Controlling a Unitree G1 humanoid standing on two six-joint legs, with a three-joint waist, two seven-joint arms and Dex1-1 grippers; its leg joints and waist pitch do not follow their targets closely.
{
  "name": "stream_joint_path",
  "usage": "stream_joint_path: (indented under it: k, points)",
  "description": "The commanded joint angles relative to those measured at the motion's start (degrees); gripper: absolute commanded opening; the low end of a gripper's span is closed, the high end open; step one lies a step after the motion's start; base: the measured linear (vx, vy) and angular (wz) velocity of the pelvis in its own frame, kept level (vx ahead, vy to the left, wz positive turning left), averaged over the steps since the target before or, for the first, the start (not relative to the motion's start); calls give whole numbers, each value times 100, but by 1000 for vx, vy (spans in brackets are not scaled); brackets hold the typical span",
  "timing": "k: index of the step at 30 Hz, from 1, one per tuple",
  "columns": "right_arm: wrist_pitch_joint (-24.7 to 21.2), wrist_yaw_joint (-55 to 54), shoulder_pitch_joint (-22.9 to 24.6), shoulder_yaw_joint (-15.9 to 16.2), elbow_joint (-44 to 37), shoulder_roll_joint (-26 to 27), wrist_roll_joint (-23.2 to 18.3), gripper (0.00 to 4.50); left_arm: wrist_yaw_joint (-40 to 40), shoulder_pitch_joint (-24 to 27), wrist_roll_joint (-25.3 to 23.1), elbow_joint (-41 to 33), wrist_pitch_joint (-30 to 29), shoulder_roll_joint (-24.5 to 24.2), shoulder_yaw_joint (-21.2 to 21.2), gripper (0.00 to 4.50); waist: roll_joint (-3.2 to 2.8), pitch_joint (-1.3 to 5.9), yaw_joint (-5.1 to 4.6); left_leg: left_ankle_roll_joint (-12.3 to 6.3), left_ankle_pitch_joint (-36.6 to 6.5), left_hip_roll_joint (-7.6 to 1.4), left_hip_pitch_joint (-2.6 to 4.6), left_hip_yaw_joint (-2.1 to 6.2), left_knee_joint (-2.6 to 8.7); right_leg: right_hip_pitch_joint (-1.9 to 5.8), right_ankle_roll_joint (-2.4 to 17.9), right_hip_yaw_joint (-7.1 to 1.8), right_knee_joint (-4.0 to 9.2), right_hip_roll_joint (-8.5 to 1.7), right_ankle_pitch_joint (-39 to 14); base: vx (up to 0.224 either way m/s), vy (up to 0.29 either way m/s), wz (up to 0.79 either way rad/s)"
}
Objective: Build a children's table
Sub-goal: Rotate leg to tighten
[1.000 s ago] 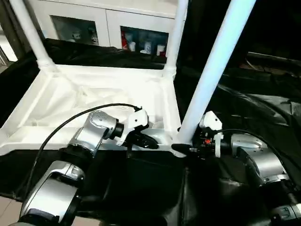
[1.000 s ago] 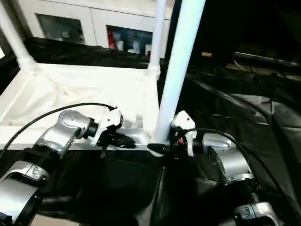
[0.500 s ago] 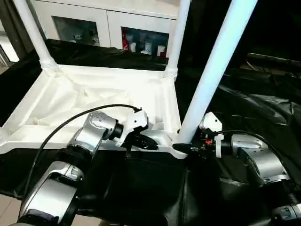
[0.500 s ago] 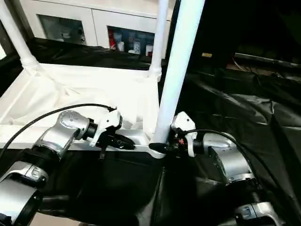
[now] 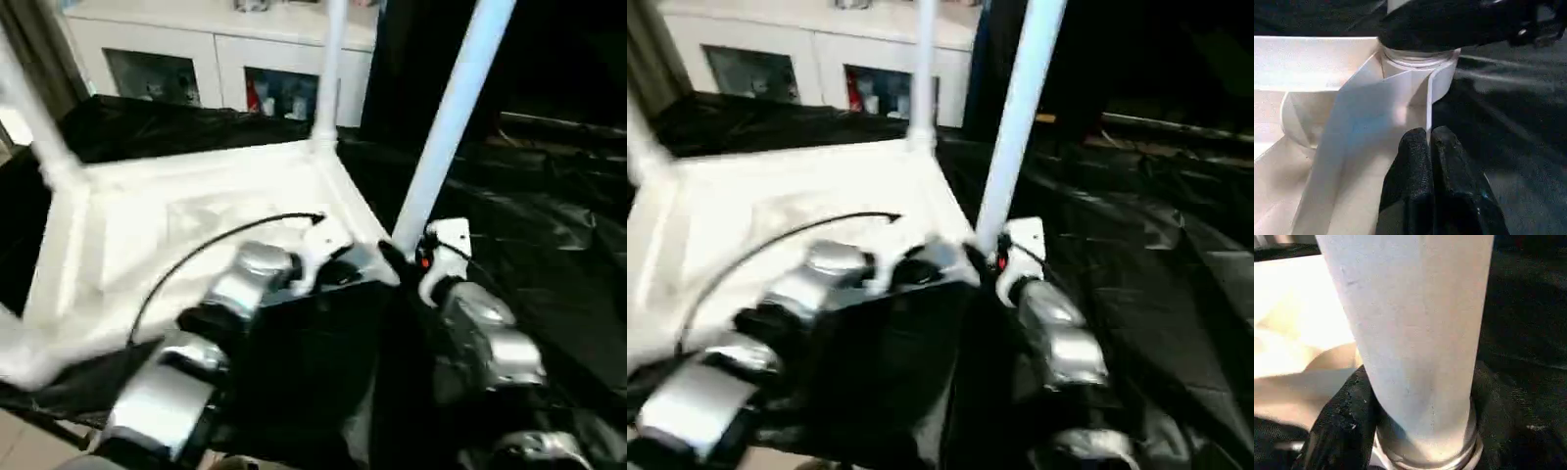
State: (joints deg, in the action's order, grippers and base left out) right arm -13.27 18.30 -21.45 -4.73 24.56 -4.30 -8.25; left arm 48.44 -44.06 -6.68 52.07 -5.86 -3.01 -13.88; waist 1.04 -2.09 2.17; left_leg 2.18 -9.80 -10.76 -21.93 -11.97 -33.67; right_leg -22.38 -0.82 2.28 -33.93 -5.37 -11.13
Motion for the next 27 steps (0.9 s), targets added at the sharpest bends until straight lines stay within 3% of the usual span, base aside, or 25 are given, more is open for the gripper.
stream_joint_path:
  k: [1, 2, 5, 12, 14, 20, 23, 27]
  points:
    - [-244, 126, 51, 452, 292, 355, 87, 242, -65, -114, 124, -51, 131, 413, -4, 0, -6, 234, -39, 237, -2582, -243, 210, 222, 506, 9, 825, -164, 594, -309, -2552, 0, 0, 0]
    - [-219, 120, 41, 483, 269, 362, 121, 242, -60, -127, 118, -21, 154, 426, -10, 0, 1, 236, -53, 223, -2587, -239, 190, 222, 513, 26, 811, -161, 590, -305, -2530, 0, 0, 0]
    - [-173, 312, 18, 501, 212, 315, 74, 309, 51, -135, 105, 19, 227, 322, -12, 0, -2, 231, -58, 204, -2654, -241, 195, 226, 520, 21, 784, -161, 606, -314, -2607, 0, 0, 0]
    - [-206, 1508, -26, 698, -88, -331, -99, 318, 671, -142, 130, -18, 357, -178, -37, 0, 12, 244, -38, 40, -2332, -251, 148, 199, 515, 72, 892, -181, 571, -324, -2214, 0, 0, 0]
    - [-254, 2105, 17, 746, -266, -651, -214, 318, 1003, -137, 139, -29, 433, -366, -47, 0, 34, 278, -28, -36, -2064, -251, 108, 200, 503, 137, 931, -174, 531, -326, -1977, 0, 0, 0]
    - [-244, 3529, 180, 983, -616, -1437, -397, 318, 2268, 15, 302, -258, 643, -880, -169, 0, 32, 323, 6, -387, -1227, -267, 67, 141, 416, 185, 1448, -168, 352, -319, -596, 19, -5, 0]
    - [-230, 4009, 230, 1080, -709, -1664, -489, 318, 2711, 45, 376, -314, 587, -1072, -188, 0, 25, 335, 47, -536, -870, -276, 90, 113, 382, 202, 1665, -152, 274, -293, 17, 17, -4, -1]
    - [-210, 4271, 249, 1150, -729, -1794, -504, 318, 2987, 18, 387, -244, 615, -1235, -156, 0, 5, 328, 125, -553, -895, -299, 130, 80, 373, 187, 1783, -139, 251, -277, 57, 0, 0, 0]
